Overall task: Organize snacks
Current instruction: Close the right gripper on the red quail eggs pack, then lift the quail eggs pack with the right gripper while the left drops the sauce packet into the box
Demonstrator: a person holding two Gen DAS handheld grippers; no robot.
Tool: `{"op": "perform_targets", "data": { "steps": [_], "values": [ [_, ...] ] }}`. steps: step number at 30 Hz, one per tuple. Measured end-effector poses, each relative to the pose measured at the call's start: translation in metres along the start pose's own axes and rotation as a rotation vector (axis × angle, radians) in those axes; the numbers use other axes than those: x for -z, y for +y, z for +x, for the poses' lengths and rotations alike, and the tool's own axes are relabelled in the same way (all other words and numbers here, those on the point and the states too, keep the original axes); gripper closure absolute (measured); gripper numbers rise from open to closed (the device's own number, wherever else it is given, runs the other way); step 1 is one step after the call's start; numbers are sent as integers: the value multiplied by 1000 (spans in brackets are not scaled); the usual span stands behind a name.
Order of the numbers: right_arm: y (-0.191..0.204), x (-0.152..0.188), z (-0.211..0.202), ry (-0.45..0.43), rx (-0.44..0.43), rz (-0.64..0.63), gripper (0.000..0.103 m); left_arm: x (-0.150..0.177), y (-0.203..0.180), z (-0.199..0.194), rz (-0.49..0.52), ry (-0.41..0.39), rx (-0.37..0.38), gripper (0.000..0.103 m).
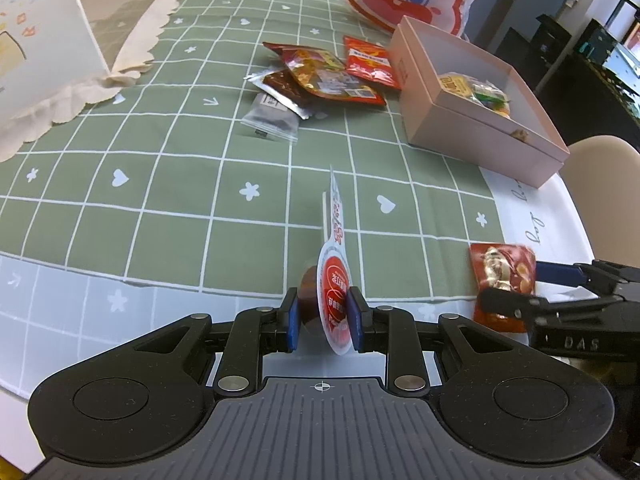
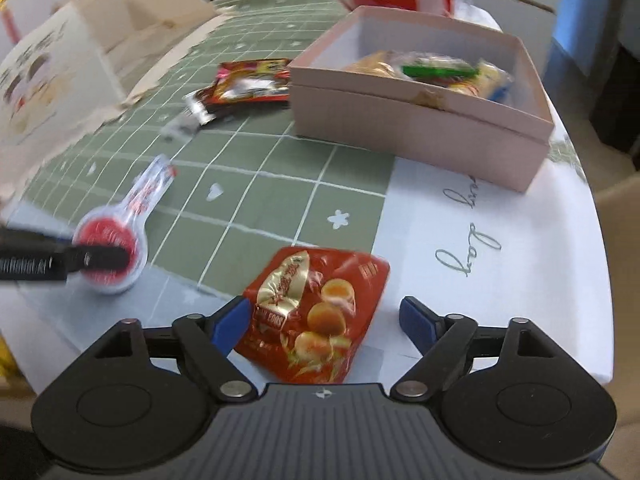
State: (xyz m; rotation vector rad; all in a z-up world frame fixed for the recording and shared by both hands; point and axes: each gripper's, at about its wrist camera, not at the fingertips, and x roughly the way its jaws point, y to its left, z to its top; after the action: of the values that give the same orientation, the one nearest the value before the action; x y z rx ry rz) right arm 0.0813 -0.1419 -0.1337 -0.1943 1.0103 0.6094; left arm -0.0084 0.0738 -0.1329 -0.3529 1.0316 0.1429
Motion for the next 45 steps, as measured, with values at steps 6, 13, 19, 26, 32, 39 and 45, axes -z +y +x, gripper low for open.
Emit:
{"op": "perform_targets", "data": {
  "steps": [6,13,19,26,32,39,45],
  "values": [
    [10,-6,6,27,47,44,18,-1,-1,0,-4,4,-4,74],
    [22,-13,16,46,119,38,14,-1,-5,0,12,14,-25,74],
    [11,2,7,2,102,-10,15,0,-5,-1,-2,9,-29,74],
    [-1,4,-8,1,54,-4,33,2,-13,-3,15,3,-12,78],
    [-18,3,-45,-26,13,-3,38,-1,-36,-18,88,1,118,85],
    [-50,-53,-136,-298,97,-3,39,-82,-85,-59,163,-194,365,85],
    [-79,-141,-187,-444,156,7,39,-199,-133,-55,192,-330,435,84]
  ]
}}
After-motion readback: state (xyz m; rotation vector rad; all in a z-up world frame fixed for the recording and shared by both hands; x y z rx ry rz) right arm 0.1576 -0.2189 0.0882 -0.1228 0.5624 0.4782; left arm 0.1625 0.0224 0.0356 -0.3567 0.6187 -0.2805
